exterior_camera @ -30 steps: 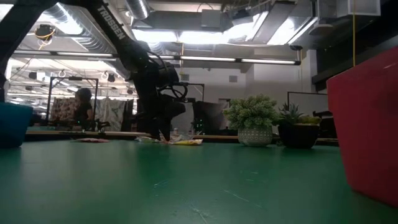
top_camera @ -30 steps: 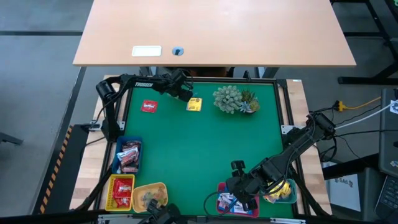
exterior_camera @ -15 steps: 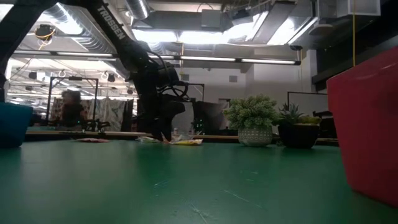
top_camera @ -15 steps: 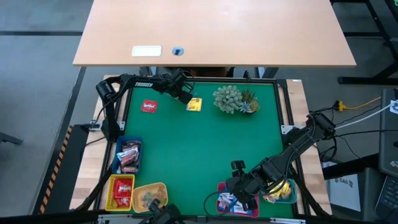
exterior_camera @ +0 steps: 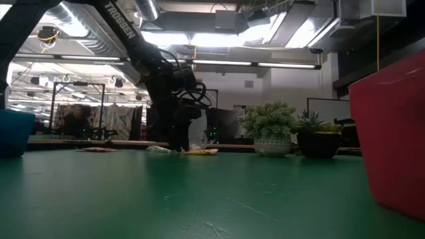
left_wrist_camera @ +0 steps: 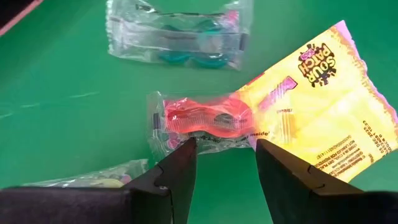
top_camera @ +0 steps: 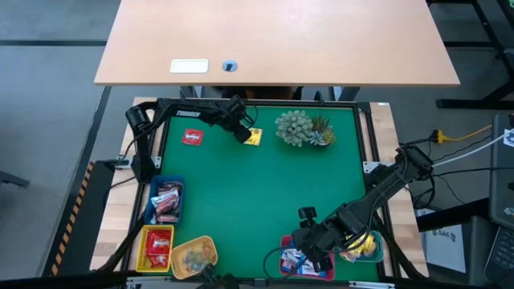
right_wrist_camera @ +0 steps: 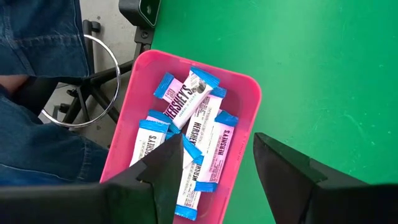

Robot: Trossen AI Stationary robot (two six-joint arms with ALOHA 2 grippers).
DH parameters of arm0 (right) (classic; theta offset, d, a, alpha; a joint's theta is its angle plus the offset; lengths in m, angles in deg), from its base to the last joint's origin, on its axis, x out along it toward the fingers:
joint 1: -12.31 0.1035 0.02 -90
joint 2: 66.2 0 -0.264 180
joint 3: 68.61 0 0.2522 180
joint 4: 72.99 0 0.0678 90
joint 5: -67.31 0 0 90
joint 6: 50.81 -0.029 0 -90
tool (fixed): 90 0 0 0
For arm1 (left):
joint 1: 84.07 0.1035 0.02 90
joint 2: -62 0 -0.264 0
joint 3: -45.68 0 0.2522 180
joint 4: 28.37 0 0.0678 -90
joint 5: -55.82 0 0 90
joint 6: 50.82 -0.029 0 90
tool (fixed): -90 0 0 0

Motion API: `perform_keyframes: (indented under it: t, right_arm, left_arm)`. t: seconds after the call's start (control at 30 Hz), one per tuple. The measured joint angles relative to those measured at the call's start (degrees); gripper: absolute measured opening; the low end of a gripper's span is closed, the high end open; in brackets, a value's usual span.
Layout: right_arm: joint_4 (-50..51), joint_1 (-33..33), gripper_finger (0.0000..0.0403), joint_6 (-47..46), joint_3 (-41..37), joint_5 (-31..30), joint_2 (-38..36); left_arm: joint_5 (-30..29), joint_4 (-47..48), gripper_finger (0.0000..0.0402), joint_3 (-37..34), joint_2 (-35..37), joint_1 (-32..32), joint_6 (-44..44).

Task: Sort candy
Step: Put the transparent candy into the orange bin

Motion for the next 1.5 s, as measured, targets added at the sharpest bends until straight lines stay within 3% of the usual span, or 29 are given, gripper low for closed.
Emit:
perform_keyframes:
  t: [0.5, 0.63, 0.97, 1.5]
  right_arm:
    - [0.0, 0.0, 0.0195, 0.0, 0.0, 0.0, 0.0]
    - [0.0, 0.0, 0.0195, 0.0, 0.0, 0.0, 0.0]
    - [0.0, 0.0, 0.0195, -0.1, 0.0, 0.0, 0.0]
    - [-0.1, 0.0, 0.0195, -0.2, 0.0, 0.0, 0.0]
  left_arm:
    - [-0.5, 0.5, 0.0153, 0.1, 4.6, -1.1, -1.1]
    - [-0.7, -1.6, 0.0153, 0.1, 4.7, -1.2, -6.3]
    - [-6.6, -4.0, 0.0153, 0.1, 4.2, -3.8, -30.0]
    - [-7.1, -6.0, 0.0153, 0.0, 0.6, -3.9, -38.4]
